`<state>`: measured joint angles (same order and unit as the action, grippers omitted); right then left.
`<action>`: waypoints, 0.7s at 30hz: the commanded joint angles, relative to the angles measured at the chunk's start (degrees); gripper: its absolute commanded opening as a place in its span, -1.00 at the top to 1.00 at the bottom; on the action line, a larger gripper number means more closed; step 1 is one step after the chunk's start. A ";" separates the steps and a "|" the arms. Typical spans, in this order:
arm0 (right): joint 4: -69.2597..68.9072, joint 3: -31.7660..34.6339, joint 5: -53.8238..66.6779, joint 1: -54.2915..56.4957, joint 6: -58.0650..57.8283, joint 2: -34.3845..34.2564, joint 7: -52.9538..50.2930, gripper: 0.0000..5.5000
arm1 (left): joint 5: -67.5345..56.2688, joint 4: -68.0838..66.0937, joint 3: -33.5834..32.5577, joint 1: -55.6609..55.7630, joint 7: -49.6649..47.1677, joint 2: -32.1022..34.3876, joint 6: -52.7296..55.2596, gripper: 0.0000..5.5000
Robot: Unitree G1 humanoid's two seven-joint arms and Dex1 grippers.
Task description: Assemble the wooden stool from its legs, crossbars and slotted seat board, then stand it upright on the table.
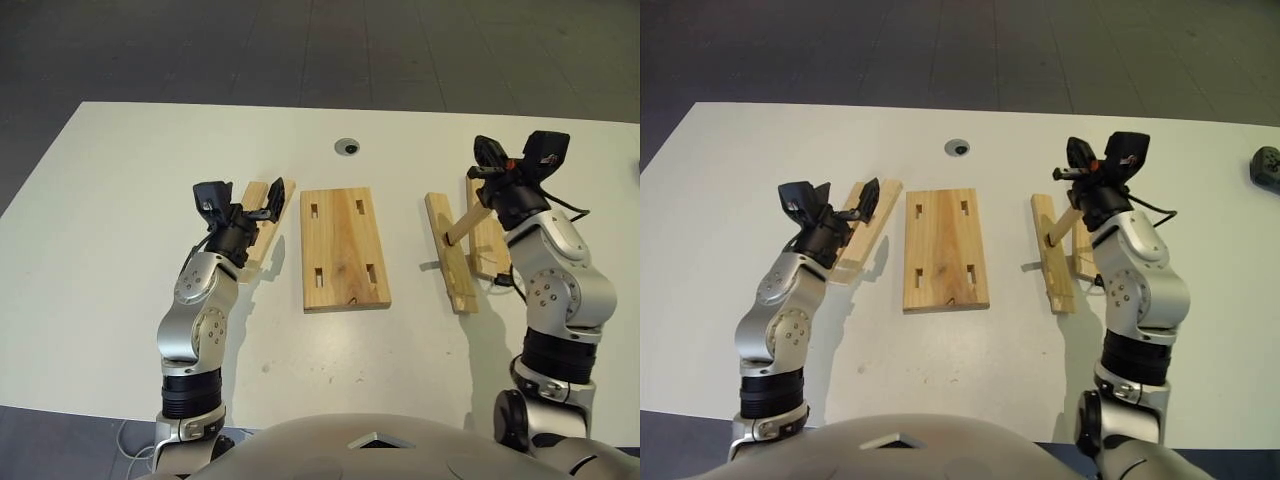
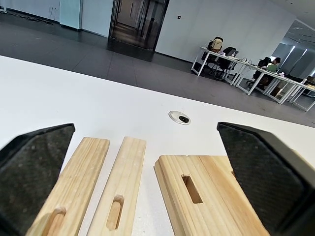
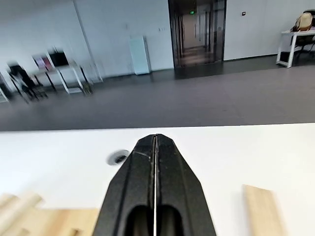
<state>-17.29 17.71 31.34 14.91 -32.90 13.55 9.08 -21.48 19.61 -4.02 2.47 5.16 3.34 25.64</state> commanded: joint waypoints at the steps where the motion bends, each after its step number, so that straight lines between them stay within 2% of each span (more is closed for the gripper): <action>1: -0.41 1.91 0.46 2.82 2.82 0.62 -0.25 1.00 | 0.78 -0.11 0.24 0.17 -0.20 0.20 0.44 -0.96; 10: 0.26 -0.55 -2.30 2.26 3.95 2.25 0.51 1.00 | 0.86 0.21 0.04 -0.04 -0.46 0.20 0.44 -0.96; 17: 5.09 -8.94 -10.36 -6.75 -0.57 7.22 3.67 1.00 | 0.91 0.26 -0.17 -0.13 -0.73 0.29 0.56 -0.96; 21: 5.42 -7.85 -10.39 -6.83 0.58 7.42 4.34 1.00 | 0.90 0.43 0.04 -0.49 -0.91 0.19 0.55 -0.96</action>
<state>-15.10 10.65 21.16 11.88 -29.64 22.04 12.88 -21.42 19.59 -4.10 2.33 4.53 3.33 25.64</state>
